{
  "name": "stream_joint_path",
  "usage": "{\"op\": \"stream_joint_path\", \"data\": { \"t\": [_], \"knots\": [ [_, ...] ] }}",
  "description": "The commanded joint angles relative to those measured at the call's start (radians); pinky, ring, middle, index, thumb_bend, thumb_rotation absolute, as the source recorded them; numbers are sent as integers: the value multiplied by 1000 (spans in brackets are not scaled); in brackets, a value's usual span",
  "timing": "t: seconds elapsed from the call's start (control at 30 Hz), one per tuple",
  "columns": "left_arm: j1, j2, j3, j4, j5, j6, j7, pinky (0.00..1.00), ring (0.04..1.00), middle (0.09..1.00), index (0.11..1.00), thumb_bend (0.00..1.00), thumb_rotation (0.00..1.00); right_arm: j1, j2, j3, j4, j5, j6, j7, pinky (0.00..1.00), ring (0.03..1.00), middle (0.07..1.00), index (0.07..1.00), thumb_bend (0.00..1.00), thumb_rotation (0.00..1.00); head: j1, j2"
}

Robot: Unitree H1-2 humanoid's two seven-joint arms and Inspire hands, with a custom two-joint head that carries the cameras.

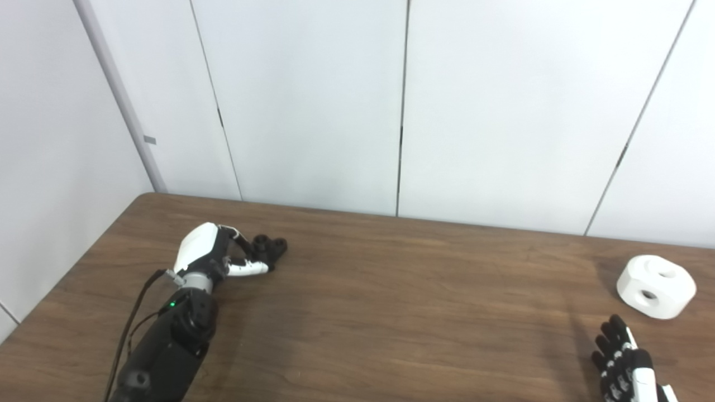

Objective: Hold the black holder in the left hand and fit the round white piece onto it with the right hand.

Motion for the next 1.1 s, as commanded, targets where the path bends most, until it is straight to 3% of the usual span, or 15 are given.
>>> {"op": "stream_joint_path", "data": {
  "t": [0.0,0.17,0.43,0.5,0.63,1.07],
  "knots": [
    [-8,28,2,-79,8,18,-30,959,901,786,486,521,46,-22,1,-1,-30,4,-6,-1,1000,1000,1000,1000,464,1000,1,1],
    [38,26,-15,-236,12,57,-116,886,919,804,486,519,45,-27,6,-3,-32,4,0,-7,1000,1000,1000,1000,468,1000,-9,9],
    [103,-26,-84,-435,74,82,-182,866,912,802,486,520,45,-34,12,1,-35,4,3,-7,1000,1000,1000,1000,478,1000,-35,29],
    [118,-45,-106,-465,93,82,-196,911,910,803,486,520,46,-35,16,2,-35,3,4,-9,1000,1000,1000,1000,477,1000,-44,37],
    [151,-70,-150,-514,132,61,-211,969,901,796,486,520,46,-34,25,4,-41,8,6,-10,1000,1000,1000,1000,485,1000,-75,61],
    [290,-132,-255,-632,234,-65,-218,986,885,791,485,522,50,-45,46,21,-91,-27,50,-36,1000,1000,995,1000,532,1000,-176,146]
  ]
}}
